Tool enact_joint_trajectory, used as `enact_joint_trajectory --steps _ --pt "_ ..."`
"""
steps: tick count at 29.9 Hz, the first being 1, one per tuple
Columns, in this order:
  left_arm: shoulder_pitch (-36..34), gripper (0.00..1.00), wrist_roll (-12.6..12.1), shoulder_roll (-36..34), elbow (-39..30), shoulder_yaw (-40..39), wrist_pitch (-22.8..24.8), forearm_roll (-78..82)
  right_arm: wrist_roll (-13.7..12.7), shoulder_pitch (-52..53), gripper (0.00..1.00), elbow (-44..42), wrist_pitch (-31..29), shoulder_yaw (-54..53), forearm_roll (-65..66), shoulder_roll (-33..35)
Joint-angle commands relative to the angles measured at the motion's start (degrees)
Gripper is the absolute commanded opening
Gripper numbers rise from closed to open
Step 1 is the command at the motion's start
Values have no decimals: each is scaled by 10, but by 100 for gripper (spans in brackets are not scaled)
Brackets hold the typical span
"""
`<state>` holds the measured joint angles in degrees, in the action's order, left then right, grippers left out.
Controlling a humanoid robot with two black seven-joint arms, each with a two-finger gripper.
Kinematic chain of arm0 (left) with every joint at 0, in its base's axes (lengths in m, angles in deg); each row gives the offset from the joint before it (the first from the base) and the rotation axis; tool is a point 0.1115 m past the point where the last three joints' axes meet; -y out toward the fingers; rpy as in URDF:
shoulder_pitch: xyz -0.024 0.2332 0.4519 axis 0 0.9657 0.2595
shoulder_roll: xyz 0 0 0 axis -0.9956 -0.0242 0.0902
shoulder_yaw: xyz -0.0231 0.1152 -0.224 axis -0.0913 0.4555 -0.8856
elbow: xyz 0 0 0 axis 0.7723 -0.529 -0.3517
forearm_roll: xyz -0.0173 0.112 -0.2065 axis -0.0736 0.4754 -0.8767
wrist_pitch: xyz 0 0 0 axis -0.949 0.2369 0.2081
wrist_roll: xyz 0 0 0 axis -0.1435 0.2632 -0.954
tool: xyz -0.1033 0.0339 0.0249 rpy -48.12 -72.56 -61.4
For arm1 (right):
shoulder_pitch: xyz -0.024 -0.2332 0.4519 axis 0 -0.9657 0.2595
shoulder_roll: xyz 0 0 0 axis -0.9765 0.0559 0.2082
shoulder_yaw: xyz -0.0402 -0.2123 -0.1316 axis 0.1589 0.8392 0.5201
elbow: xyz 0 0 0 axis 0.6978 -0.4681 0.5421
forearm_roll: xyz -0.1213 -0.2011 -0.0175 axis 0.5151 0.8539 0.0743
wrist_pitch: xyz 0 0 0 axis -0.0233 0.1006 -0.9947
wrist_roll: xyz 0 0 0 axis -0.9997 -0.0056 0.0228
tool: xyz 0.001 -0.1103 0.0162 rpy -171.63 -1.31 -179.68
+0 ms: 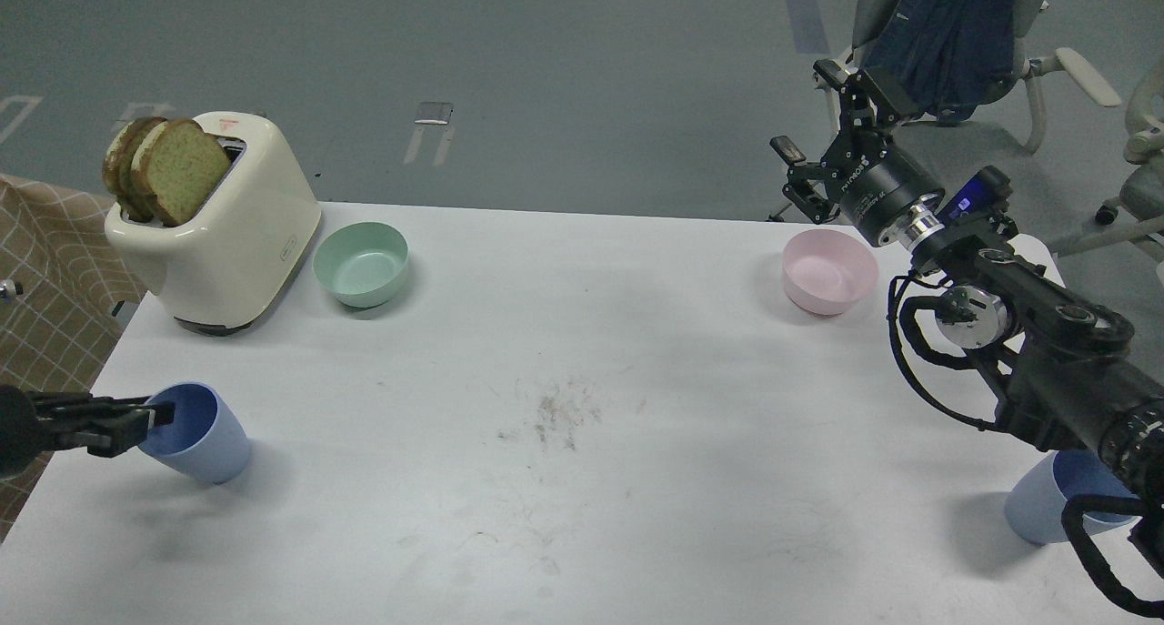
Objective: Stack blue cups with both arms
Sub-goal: 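Lift the blue cup with the left gripper and set it upright mid-table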
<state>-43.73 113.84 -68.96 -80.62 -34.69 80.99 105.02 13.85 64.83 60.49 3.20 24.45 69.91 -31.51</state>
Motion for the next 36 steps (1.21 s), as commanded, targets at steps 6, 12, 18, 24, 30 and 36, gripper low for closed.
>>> enact_joint_trajectory --steps 6,12,18,24,30,36 --pt "-2 0 0 -6 -4 -7 -22 10 0 3 100 -1 0 0 1 1" --pt "-41 0 0 -16 -44 -75 -30 28 0 29 100 -1 0 -1 1 13" --pt "-180 0 0 18 -55 -87 9 94 0 69 100 -3 1 0 1 21" --pt "-283 0 0 138 -51 -85 109 104 0 125 100 -9 3 2 5 36" --pt "-308 0 0 276 -46 -81 132 115 0 184 100 -10 8 43 5 35" --pt "-320 0 0 405 -9 -79 184 137 0 214 100 -11 9 63 5 33"
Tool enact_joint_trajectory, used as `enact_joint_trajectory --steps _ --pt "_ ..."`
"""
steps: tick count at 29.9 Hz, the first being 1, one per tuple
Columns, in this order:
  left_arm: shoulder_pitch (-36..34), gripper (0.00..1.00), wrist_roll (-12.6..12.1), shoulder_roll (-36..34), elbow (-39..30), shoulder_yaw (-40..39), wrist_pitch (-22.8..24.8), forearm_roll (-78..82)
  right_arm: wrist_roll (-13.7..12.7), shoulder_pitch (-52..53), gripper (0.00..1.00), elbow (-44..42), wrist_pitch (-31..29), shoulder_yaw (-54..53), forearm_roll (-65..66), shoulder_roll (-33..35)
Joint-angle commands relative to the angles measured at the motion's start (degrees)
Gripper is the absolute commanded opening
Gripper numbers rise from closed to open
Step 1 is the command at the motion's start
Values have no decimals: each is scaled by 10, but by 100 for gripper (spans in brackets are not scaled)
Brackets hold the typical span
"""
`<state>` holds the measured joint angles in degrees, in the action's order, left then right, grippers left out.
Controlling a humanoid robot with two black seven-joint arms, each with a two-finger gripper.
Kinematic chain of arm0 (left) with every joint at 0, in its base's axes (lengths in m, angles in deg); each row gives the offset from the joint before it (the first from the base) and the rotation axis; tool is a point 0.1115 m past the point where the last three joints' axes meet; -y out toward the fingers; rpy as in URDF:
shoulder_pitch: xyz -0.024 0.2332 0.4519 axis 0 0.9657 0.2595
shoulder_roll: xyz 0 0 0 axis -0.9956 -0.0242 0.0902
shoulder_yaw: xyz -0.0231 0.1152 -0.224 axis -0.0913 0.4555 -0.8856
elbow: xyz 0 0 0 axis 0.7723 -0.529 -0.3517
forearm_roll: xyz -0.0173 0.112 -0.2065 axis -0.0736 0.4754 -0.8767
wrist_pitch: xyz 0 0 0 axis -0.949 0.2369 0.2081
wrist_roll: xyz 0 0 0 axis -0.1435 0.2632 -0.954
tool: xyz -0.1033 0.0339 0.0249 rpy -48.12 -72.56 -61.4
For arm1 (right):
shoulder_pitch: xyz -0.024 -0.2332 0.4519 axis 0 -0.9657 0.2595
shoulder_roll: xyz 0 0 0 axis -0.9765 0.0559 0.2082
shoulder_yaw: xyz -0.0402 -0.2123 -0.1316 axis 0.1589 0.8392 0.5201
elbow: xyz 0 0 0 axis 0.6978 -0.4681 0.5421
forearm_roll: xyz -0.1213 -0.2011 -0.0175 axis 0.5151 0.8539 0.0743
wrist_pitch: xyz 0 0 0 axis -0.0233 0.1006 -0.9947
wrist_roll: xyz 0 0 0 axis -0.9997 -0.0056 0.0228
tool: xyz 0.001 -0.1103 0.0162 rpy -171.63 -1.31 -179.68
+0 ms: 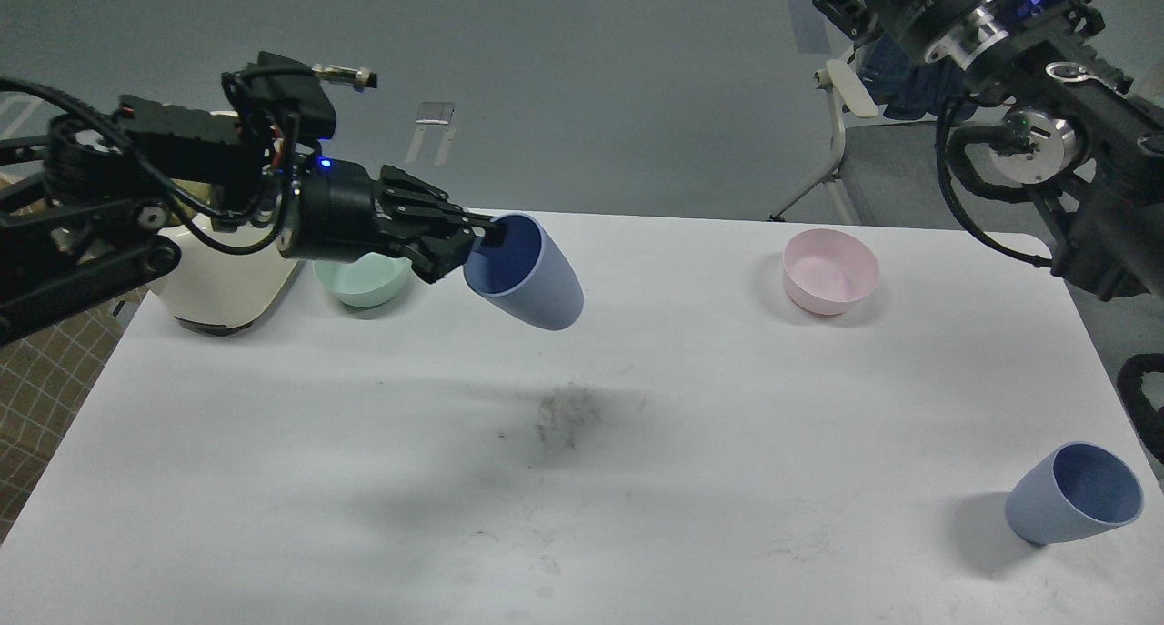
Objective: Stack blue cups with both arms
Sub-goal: 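Lift the blue cup with the left gripper and set it upright mid-table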
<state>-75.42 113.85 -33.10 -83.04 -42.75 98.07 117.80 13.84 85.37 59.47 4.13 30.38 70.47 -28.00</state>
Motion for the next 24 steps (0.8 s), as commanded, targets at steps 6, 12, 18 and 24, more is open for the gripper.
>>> enact_joint_trajectory --steps 6,12,18,24 --pt "-5 0 0 139 58 8 55 71 0 9 100 1 1 5 -5 -4" --pt "-24 0 0 199 93 23 64 121 0 -1 100 2 0 5 -6 0" --pt "-56 0 0 228 118 87 64 128 0 -2 100 2 0 5 -7 -1" --pt "-49 0 0 254 147 103 64 128 0 -8 100 2 0 5 -7 -1"
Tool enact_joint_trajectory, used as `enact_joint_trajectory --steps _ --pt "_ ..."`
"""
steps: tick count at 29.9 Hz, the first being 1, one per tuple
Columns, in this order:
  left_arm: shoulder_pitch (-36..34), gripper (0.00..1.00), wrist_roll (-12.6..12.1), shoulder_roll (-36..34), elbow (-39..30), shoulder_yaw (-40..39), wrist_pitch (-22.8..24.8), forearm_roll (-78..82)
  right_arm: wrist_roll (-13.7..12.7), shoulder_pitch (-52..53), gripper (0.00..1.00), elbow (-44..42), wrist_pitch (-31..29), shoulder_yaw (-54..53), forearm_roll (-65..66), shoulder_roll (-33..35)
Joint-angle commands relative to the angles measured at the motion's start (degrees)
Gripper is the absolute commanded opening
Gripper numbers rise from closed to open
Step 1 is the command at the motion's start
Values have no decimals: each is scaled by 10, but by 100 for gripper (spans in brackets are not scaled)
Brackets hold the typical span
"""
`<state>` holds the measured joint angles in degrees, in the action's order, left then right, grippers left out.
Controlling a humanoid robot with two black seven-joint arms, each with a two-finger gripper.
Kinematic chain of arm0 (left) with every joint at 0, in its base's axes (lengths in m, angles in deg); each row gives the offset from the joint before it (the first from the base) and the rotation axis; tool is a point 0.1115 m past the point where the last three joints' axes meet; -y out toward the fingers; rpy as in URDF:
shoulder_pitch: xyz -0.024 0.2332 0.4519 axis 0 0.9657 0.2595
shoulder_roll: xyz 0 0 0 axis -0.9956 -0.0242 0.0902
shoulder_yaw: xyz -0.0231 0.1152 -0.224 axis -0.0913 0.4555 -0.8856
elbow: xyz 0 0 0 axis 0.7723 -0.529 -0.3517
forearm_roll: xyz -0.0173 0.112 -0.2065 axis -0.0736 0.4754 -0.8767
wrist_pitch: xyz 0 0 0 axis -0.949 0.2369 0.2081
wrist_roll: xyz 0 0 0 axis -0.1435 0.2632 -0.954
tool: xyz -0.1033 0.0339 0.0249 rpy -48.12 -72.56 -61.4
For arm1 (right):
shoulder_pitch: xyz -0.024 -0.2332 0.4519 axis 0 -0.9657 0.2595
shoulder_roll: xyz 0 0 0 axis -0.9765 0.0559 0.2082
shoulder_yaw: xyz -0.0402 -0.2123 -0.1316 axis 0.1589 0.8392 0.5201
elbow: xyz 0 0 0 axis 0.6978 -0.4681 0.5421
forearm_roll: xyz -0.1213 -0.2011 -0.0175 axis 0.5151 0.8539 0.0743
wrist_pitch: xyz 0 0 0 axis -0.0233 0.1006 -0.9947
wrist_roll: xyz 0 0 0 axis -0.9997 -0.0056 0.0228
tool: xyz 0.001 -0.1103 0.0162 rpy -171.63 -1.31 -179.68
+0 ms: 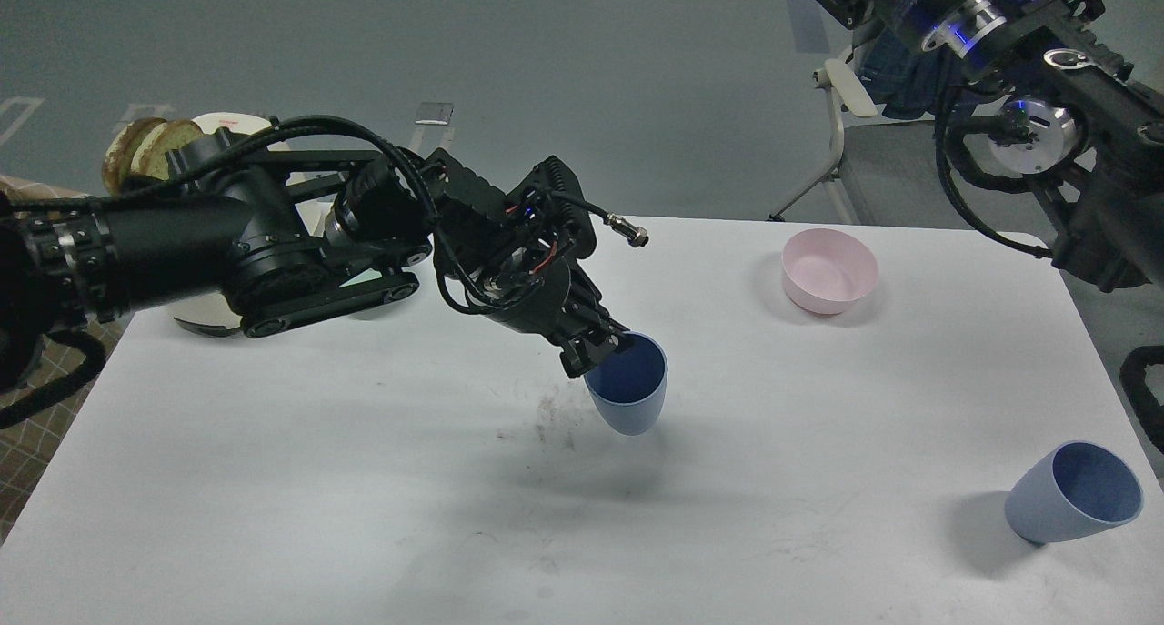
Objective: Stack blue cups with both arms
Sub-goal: 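Lift the blue cup with the left gripper and set it upright mid-table, then open the left gripper and raise it away from the cup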
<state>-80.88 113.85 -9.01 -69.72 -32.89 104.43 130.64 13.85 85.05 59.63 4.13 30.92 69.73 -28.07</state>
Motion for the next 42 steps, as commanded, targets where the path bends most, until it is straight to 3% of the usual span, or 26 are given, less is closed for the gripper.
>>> enact_joint_trajectory --steps 1,15,16,20,22,24,26,28,33,36,39,42 --pt "6 0 0 15 17 4 0 -1 0 -5 100 0 0 0 0 0" --pt "11 1 -3 56 58 17 0 -8 0 -15 100 3 -1 0 0 2" --pt "13 4 -3 56 58 17 0 -8 0 -15 100 3 -1 0 0 2" --pt "13 34 -3 56 58 16 0 -8 0 -17 100 3 0 0 0 3" --pt "13 37 -3 56 58 16 0 -8 0 -18 100 3 0 0 0 2" --pt "13 48 -3 58 58 16 0 -9 0 -18 100 3 -1 0 0 3" --pt "9 69 -2 60 55 12 0 -11 0 -18 100 3 -1 0 0 4" --pt "5 81 -2 58 52 9 0 -35 0 -18 100 8 -1 0 0 13" --pt "-49 88 -7 50 51 -21 0 -191 0 -18 100 18 -4 3 3 31" --pt "-61 91 -30 33 57 -59 0 -311 0 -25 100 66 -4 31 3 74" --pt "-55 92 -65 -10 59 -109 0 -450 0 -25 100 142 -2 83 5 156" --pt "-37 92 -71 -32 69 -139 0 -537 0 -26 100 203 -2 107 10 238"
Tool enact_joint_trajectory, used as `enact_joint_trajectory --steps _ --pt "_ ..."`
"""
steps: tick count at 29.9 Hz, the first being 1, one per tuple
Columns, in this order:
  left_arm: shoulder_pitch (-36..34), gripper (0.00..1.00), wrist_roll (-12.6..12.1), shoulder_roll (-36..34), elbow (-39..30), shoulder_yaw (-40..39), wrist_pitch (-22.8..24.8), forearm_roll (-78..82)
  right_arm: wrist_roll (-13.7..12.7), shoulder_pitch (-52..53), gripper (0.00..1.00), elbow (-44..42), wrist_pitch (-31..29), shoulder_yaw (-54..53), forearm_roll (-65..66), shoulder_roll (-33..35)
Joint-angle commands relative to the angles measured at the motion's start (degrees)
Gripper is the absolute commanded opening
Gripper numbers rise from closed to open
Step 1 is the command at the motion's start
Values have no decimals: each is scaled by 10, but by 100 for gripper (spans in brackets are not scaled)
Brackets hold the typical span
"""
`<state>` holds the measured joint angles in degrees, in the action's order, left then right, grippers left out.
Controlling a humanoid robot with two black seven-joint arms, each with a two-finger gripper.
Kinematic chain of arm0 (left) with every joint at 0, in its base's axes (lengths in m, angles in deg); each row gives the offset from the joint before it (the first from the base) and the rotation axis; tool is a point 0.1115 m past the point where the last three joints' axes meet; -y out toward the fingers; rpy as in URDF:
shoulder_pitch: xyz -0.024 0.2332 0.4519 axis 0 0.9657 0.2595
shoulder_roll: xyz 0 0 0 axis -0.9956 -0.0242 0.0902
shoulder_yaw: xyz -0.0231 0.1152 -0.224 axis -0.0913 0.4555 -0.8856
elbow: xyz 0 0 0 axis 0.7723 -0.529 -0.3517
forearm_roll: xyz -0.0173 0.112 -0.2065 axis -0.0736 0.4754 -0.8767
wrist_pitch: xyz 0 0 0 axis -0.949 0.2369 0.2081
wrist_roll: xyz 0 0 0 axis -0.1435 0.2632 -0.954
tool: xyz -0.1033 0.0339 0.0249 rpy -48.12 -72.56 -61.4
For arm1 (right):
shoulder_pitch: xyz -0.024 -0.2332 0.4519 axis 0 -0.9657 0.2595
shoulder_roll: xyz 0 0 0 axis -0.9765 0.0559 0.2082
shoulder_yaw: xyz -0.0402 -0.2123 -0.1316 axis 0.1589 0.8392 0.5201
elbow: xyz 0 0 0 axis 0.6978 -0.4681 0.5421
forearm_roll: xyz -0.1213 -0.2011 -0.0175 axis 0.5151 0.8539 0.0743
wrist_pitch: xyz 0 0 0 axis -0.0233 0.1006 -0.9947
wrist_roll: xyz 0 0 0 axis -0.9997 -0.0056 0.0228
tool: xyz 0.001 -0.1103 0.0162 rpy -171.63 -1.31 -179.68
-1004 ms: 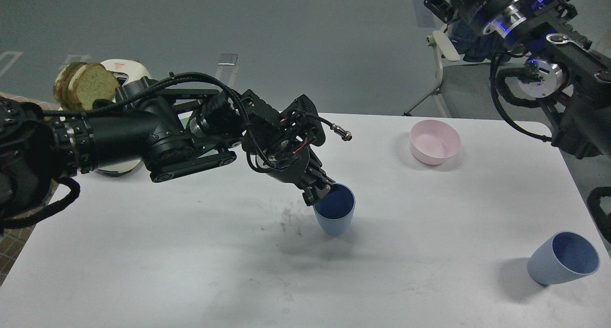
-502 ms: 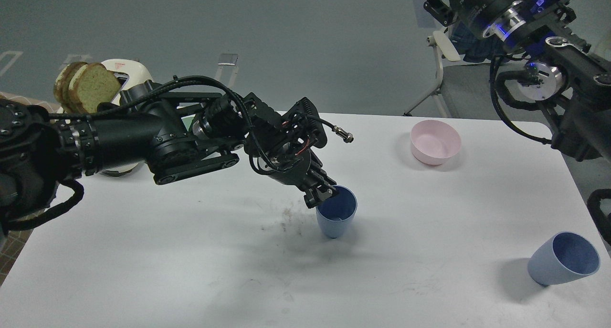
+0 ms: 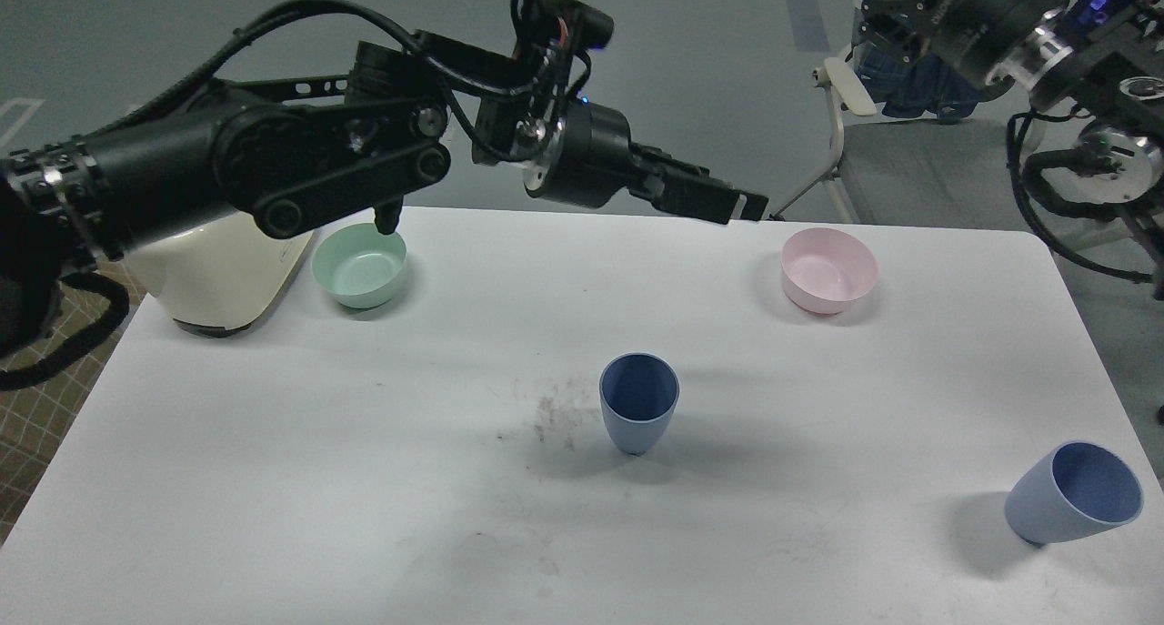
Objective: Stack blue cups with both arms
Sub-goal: 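Open the left gripper and raise it away from the cup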
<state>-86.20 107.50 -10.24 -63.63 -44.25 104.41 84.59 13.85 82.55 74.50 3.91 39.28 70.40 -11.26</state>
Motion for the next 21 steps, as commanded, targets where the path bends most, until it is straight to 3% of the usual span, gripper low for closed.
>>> enact_joint_trajectory --steps 1,6,7,9,12,18,21 --pt "38 92 -4 -32 19 -39 0 -117 0 -3 100 85 0 34 5 112" --pt "138 92 -4 -50 49 -152 -6 -274 0 -6 100 180 0 77 98 281" --pt "138 92 -4 -50 49 -152 -6 -275 0 -6 100 180 0 77 99 281" --pt "176 92 -5 -43 67 -206 -11 -294 0 -19 100 216 0 87 190 363" --pt "207 92 -5 -42 70 -229 -11 -295 0 -46 100 261 0 90 293 448" --pt "218 92 -1 -22 72 -229 -13 -294 0 -99 100 328 0 111 420 555" --pt "219 92 -1 -17 72 -229 -13 -294 0 -101 100 336 8 140 451 573"
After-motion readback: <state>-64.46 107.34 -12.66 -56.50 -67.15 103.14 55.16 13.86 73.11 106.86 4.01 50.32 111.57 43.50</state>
